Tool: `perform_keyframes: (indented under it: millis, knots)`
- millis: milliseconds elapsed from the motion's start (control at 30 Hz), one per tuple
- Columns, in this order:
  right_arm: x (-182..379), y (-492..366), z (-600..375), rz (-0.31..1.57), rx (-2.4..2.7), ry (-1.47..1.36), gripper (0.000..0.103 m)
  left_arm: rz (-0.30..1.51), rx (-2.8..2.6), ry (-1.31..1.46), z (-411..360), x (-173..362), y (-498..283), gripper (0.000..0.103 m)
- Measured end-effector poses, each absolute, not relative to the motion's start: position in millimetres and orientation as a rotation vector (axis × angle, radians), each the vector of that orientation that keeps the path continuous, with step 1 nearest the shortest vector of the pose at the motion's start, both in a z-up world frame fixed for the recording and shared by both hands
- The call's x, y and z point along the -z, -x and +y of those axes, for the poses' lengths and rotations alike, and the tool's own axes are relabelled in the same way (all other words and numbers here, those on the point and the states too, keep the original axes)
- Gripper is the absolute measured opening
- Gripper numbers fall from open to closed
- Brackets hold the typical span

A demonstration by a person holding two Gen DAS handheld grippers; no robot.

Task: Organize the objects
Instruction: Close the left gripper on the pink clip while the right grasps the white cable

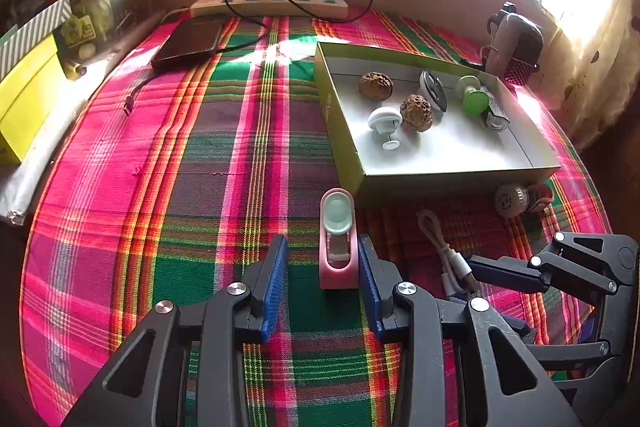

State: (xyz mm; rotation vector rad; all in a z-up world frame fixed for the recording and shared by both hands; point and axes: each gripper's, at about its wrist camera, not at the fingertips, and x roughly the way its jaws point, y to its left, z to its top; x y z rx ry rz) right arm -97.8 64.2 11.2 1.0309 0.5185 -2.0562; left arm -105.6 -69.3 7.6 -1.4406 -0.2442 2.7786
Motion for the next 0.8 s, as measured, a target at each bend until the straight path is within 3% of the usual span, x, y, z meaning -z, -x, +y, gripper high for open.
perform_keyframes:
  millis: [800]
  knots:
    - [-11.5,115.7,53.2,0.520,2.154,-1.076,0.026,-0.174,-2.802,1.427,-64.0,-6.6,111.3,0.033]
